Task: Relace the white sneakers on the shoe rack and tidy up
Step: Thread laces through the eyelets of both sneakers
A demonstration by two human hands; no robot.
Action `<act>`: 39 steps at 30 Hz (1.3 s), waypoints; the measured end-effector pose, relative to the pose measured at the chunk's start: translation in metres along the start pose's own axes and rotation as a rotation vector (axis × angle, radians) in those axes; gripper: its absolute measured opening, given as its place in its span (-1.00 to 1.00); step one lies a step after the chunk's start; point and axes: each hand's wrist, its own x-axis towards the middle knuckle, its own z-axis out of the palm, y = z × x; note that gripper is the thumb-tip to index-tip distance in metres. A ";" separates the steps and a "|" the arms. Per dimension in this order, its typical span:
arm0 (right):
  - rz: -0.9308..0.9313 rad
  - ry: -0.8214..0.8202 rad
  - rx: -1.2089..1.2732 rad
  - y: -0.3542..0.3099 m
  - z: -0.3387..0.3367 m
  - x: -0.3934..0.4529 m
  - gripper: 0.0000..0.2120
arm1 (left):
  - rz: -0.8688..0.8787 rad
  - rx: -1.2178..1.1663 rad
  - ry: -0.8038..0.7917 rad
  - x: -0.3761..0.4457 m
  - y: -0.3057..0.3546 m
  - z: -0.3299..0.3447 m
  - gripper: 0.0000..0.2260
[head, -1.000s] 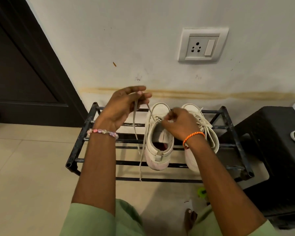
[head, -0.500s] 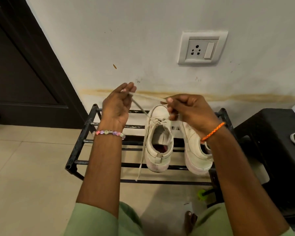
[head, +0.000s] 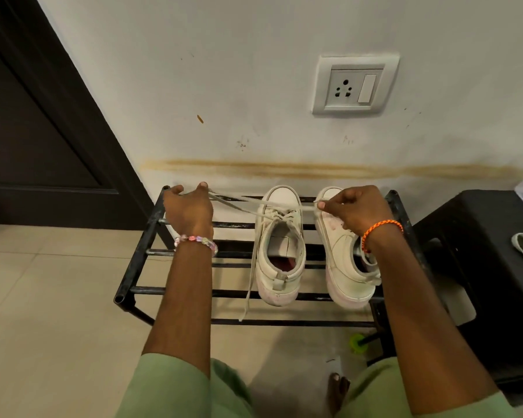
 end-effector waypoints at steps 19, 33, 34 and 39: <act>-0.204 -0.130 0.065 -0.008 0.023 -0.003 -0.93 | 0.368 0.462 -0.927 -0.046 0.013 0.021 -0.90; 0.115 -0.232 -0.074 -0.006 0.041 -0.007 -0.92 | 0.515 0.835 -0.709 -0.055 -0.008 0.023 -0.87; 0.184 -0.245 0.013 -0.006 0.040 -0.007 -0.91 | 0.528 0.844 -0.702 -0.056 -0.010 0.023 -0.87; 0.339 -0.243 0.227 -0.005 0.036 -0.005 -0.78 | 0.607 0.870 -0.709 -0.058 -0.020 0.030 -0.86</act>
